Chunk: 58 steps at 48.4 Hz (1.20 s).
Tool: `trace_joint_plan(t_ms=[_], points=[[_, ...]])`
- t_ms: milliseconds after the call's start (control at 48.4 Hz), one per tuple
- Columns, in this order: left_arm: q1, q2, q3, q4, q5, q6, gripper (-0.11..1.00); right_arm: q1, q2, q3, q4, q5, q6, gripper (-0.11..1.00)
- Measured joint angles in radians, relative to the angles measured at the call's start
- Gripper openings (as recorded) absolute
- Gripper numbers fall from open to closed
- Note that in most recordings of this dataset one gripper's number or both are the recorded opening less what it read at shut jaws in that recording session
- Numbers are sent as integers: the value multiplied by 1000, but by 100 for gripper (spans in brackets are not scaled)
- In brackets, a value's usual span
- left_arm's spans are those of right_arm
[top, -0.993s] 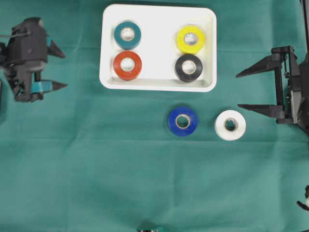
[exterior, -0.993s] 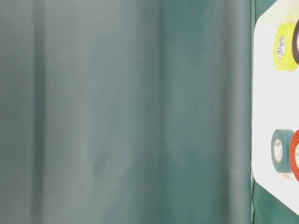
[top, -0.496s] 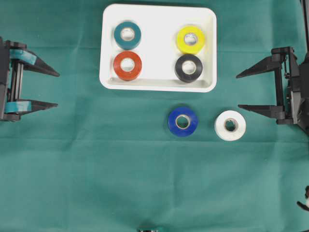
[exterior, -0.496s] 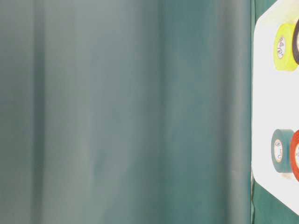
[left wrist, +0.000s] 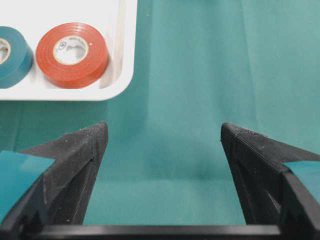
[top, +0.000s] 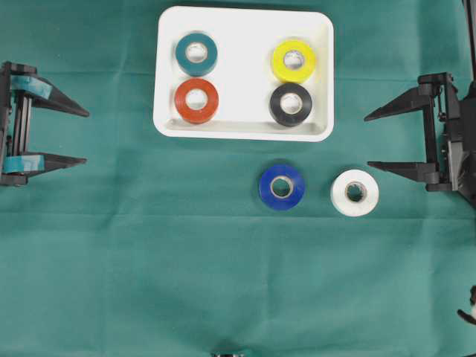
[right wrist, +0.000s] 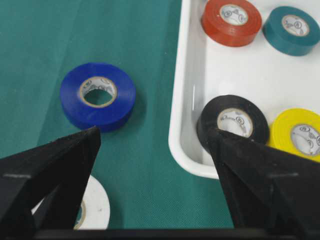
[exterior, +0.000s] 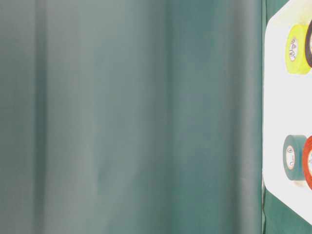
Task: Put the tape alternately from left to right into the white case.
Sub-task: 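Move the right gripper over the white roll and lower into its hole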
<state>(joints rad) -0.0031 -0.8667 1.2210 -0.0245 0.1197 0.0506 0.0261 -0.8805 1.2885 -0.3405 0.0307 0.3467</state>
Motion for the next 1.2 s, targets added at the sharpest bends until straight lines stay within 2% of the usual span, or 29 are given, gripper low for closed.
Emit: trace_joint_plan(t_ms=[414, 620, 807, 1013, 1200], points=[[0, -5, 6, 0, -8, 2, 90, 129, -40, 41, 0, -28, 0, 59], [0, -5, 6, -2, -8, 0, 90, 144, -41, 41, 0, -29, 0, 59], [0, -5, 6, 0, -8, 0, 89, 144, 15, 23, 0, -25, 0, 59], [0, -5, 6, 0, -8, 2, 90, 158, 129, -49, 20, 71, 3, 59], [0, -5, 6, 0, -8, 0, 90, 219, 216, -130, 89, 256, 34, 59]])
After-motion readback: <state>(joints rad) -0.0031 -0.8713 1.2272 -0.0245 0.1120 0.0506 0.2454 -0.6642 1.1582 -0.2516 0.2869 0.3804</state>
